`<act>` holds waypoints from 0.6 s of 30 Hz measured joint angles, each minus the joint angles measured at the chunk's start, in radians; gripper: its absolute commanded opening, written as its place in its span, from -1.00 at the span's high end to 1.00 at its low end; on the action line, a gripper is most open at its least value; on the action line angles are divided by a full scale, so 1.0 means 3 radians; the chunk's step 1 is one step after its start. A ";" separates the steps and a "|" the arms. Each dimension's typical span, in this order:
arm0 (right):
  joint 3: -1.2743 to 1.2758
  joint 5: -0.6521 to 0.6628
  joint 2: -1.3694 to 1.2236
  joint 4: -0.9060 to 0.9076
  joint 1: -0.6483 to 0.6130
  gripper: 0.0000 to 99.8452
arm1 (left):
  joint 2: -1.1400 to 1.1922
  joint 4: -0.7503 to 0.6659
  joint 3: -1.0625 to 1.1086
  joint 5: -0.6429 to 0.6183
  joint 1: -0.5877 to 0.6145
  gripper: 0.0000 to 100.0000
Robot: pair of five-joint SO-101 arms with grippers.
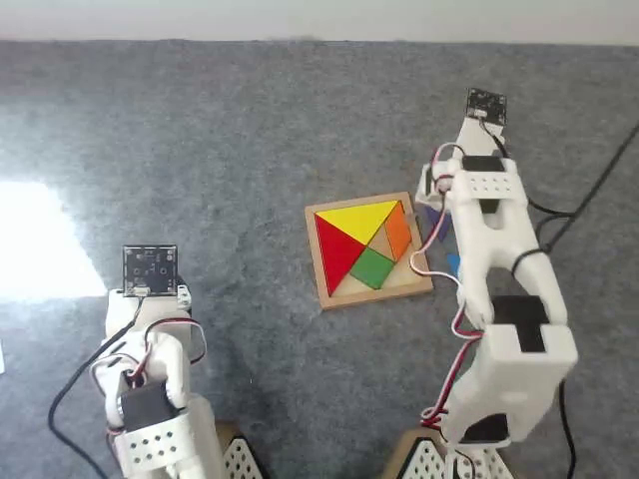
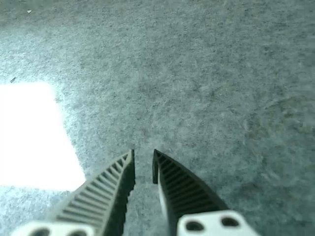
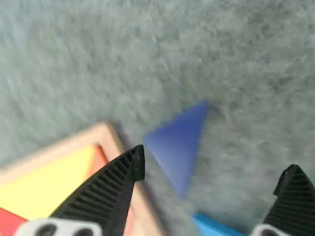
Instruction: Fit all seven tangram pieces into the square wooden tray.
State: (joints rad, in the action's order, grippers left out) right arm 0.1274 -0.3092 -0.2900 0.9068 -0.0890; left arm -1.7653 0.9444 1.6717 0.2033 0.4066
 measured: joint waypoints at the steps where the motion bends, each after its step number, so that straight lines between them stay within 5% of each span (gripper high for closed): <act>1: -0.0077 -0.0159 -0.0072 0.0000 -0.0031 0.19 | 0.0000 0.0000 0.0000 0.0000 0.0000 0.88; 18: -0.0348 -0.0348 -0.0690 -0.0005 -0.0169 0.19 | 0.0000 0.0000 0.0000 0.0000 0.0000 0.88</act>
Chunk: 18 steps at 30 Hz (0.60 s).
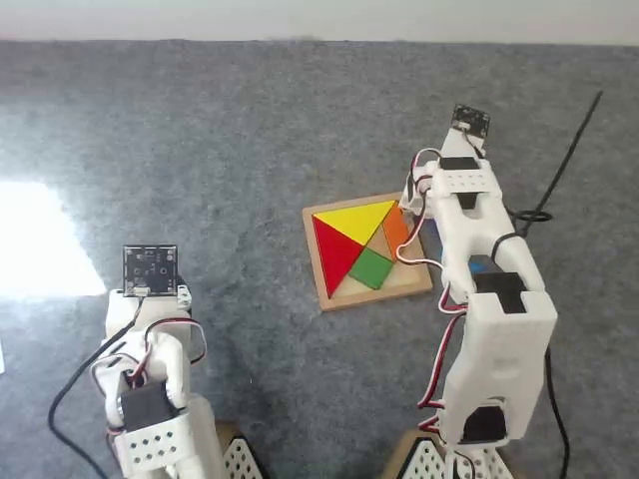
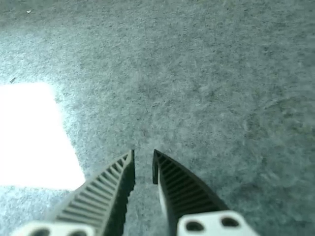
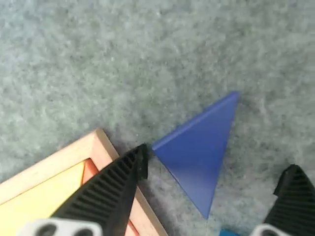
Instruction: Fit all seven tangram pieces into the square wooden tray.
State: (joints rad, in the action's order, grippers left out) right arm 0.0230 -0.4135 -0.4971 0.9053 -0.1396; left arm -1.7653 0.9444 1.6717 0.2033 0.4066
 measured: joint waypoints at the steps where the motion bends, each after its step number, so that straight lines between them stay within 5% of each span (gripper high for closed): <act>1: -0.0005 0.0000 0.0000 0.0000 -0.0010 0.19 | 0.0000 0.0000 0.0000 0.0000 0.0000 0.88; 7: -0.0005 -0.0051 0.0000 -0.0020 -0.0010 0.19 | 0.0000 0.0000 0.0000 0.0000 0.0000 0.88; 18: -0.0133 -0.0834 -0.0061 -0.0026 -0.0010 0.25 | 0.0000 0.0000 0.0000 0.0000 0.0000 0.88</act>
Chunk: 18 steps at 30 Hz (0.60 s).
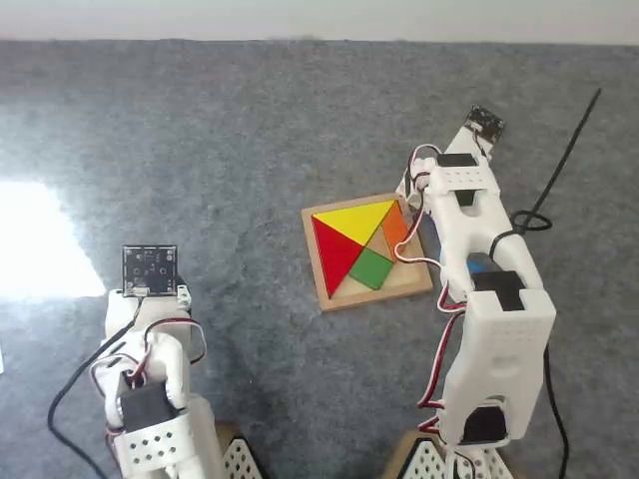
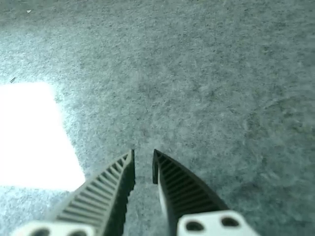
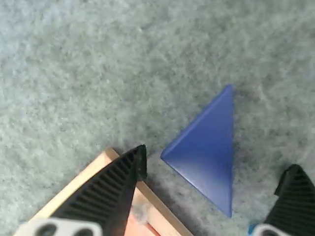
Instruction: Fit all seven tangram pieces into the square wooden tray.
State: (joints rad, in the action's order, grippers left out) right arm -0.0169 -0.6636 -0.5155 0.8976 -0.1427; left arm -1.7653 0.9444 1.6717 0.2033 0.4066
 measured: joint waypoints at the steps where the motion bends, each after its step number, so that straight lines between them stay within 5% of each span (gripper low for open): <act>1: 0.0000 0.0000 0.0000 0.0000 0.0000 0.31 | 0.0000 0.0000 0.0000 0.0000 0.0000 0.88; 5: 0.0000 -0.0010 0.0005 0.0000 0.0036 0.58 | 0.0000 0.0000 0.0000 0.0000 0.0000 0.88; 18: 0.0000 0.0031 0.0020 0.0005 0.0118 0.57 | 0.0000 0.0000 0.0000 0.0000 0.0000 0.88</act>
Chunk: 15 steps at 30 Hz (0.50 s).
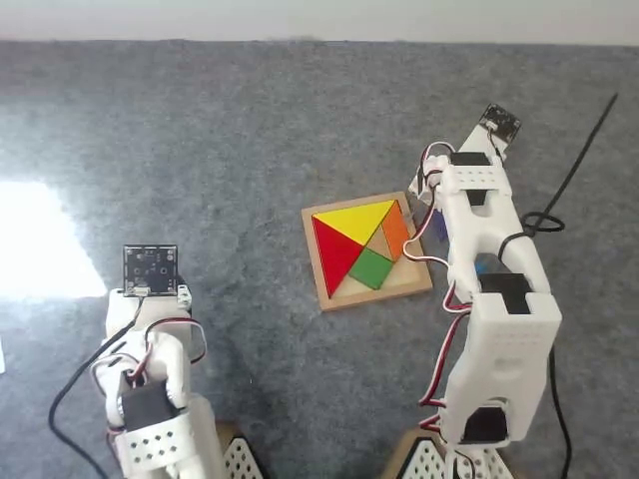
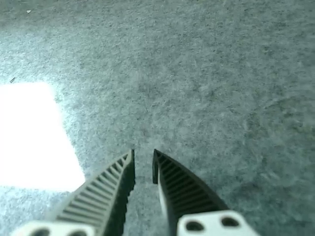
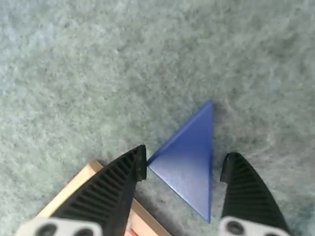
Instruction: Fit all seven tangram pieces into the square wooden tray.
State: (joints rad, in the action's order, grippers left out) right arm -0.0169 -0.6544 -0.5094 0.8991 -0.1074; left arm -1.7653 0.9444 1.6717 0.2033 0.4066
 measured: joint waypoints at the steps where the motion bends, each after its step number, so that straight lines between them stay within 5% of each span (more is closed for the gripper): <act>1: 0.0000 0.0000 0.0000 0.0000 0.0000 0.57 | 0.0000 0.0000 0.0000 0.0000 0.0000 0.88; 15: -0.0031 0.0102 0.0005 0.0210 0.0026 0.56 | 0.0000 0.0000 0.0000 0.0000 0.0000 0.88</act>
State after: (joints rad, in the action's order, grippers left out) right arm -0.0261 -0.6237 -0.5079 0.9620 -0.0997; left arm -1.7653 0.9444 1.6717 0.2033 0.4066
